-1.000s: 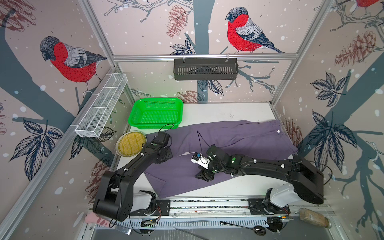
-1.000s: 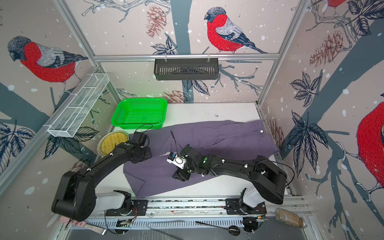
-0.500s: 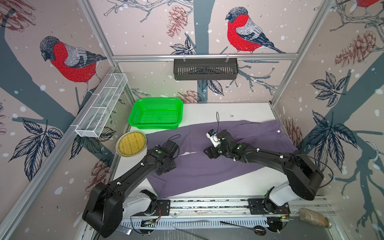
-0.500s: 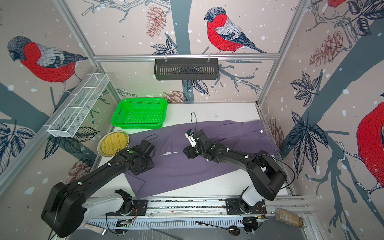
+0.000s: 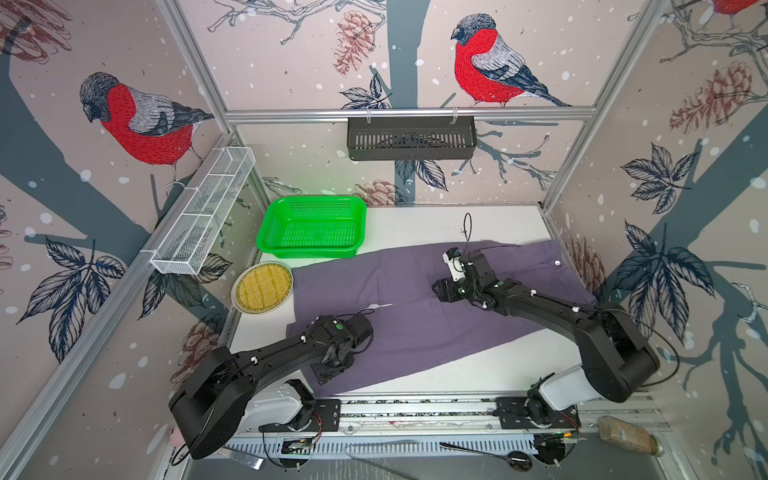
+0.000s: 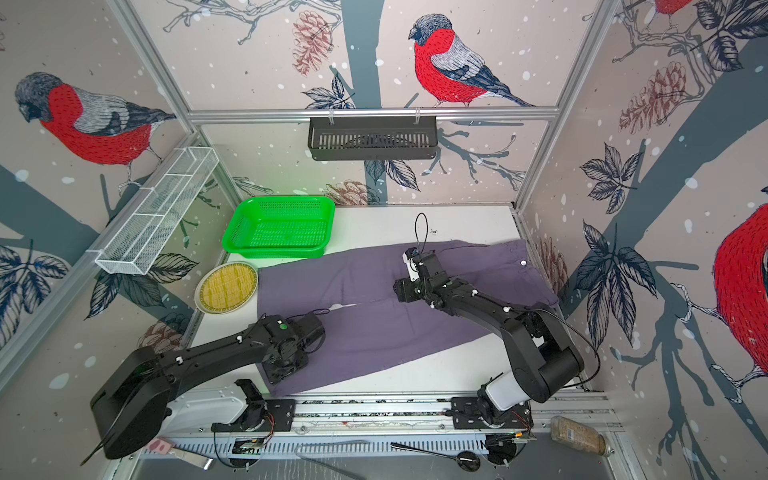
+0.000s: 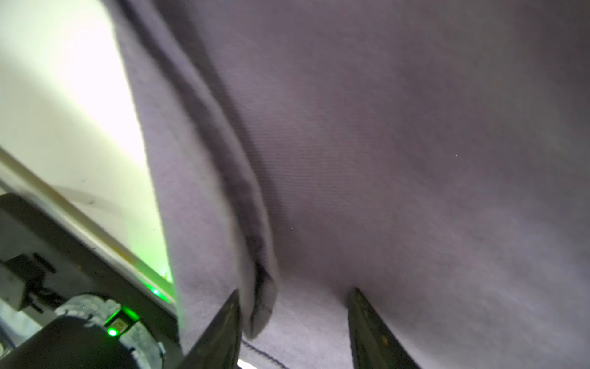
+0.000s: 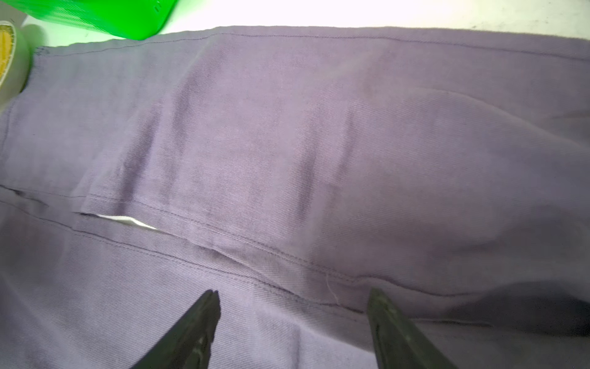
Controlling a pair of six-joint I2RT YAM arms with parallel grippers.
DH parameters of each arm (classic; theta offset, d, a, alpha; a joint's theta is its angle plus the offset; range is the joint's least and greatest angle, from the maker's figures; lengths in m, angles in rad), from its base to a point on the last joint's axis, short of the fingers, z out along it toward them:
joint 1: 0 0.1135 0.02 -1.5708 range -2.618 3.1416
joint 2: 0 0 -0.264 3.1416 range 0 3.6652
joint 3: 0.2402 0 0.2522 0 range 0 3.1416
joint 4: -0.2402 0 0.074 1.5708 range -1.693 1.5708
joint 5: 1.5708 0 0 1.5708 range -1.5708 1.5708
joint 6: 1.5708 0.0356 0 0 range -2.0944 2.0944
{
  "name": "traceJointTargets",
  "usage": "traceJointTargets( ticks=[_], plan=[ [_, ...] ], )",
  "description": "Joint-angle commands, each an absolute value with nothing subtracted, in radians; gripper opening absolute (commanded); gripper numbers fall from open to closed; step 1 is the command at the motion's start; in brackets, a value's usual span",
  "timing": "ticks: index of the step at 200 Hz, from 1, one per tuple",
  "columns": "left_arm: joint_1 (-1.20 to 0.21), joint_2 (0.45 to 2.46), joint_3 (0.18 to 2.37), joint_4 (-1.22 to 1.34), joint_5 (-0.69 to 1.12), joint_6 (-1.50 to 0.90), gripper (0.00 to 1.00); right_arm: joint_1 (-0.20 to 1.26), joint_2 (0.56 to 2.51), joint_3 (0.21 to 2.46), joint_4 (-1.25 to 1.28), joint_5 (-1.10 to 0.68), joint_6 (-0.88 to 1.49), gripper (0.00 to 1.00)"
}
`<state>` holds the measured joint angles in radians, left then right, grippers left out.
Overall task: Fold and stack the trousers
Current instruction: Smooth out the trousers at the center of the table.
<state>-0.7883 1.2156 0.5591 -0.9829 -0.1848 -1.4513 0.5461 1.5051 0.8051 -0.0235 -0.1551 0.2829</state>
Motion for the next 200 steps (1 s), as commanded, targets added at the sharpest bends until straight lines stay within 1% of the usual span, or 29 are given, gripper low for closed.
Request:
traceJointTargets(
  ticks=[1, 19, 33, 49, 58, 70, 78, 107, 135, 150, 164, 178, 187, 194, 200],
  plan=[
    [-0.79, 1.228, 0.588, -1.102, -0.275, -1.526, 0.53, 0.534, 1.493, 0.798, -0.016, -0.196, 0.272, 0.76],
    [-0.788, 1.237, 0.552, -1.09, -0.284, -1.537, 0.51, 0.523, 1.488, 0.789, -0.009, -0.216, 0.272, 0.76],
    [-0.788, 1.253, 0.525, -1.055, -0.278, -1.536, 0.46, 0.516, 1.484, 0.788, -0.012, -0.224, 0.269, 0.76],
    [-0.788, 1.278, 0.542, -1.065, -0.294, -1.531, 0.36, 0.51, 1.477, 0.783, -0.018, -0.222, 0.266, 0.76],
    [-0.787, 1.288, 0.555, -1.077, -0.304, -1.531, 0.27, 0.505, 1.471, 0.776, -0.019, -0.225, 0.268, 0.76],
    [-0.788, 1.293, 0.572, -1.099, -0.319, -1.538, 0.12, 0.498, 1.464, 0.765, -0.013, -0.233, 0.27, 0.76],
    [-0.788, 1.292, 0.582, -1.113, -0.327, -1.552, 0.08, 0.495, 1.462, 0.759, -0.012, -0.233, 0.273, 0.76],
    [-0.767, 1.266, 0.579, -1.145, -0.367, -1.655, 0.07, 0.488, 1.461, 0.747, -0.006, -0.24, 0.28, 0.76],
    [-0.669, 1.167, 0.547, -1.151, -0.384, -1.738, 0.09, 0.477, 1.462, 0.737, -0.009, -0.249, 0.277, 0.75],
    [-0.648, 1.102, 0.538, -1.164, -0.447, -1.767, 0.09, 0.461, 1.469, 0.737, -0.019, -0.251, 0.28, 0.75],
    [-0.59, 1.07, 0.544, -1.174, -0.496, -1.748, 0.1, 0.45, 1.477, 0.739, -0.023, -0.257, 0.287, 0.75],
    [-0.504, 1.07, 0.542, -1.163, -0.5, -1.725, 0.12, 0.447, 1.478, 0.742, -0.026, -0.261, 0.289, 0.75],
    [-0.481, 1.077, 0.54, -1.162, -0.497, -1.735, 0.13, 0.445, 1.477, 0.743, -0.026, -0.264, 0.29, 0.75],
    [-0.472, 1.085, 0.541, -1.168, -0.496, -1.744, 0.16, 0.444, 1.475, 0.742, -0.028, -0.265, 0.289, 0.75],
    [-0.471, 1.088, 0.541, -1.173, -0.494, -1.756, 0.22, 0.443, 1.474, 0.742, -0.028, -0.267, 0.289, 0.75]
  ],
)
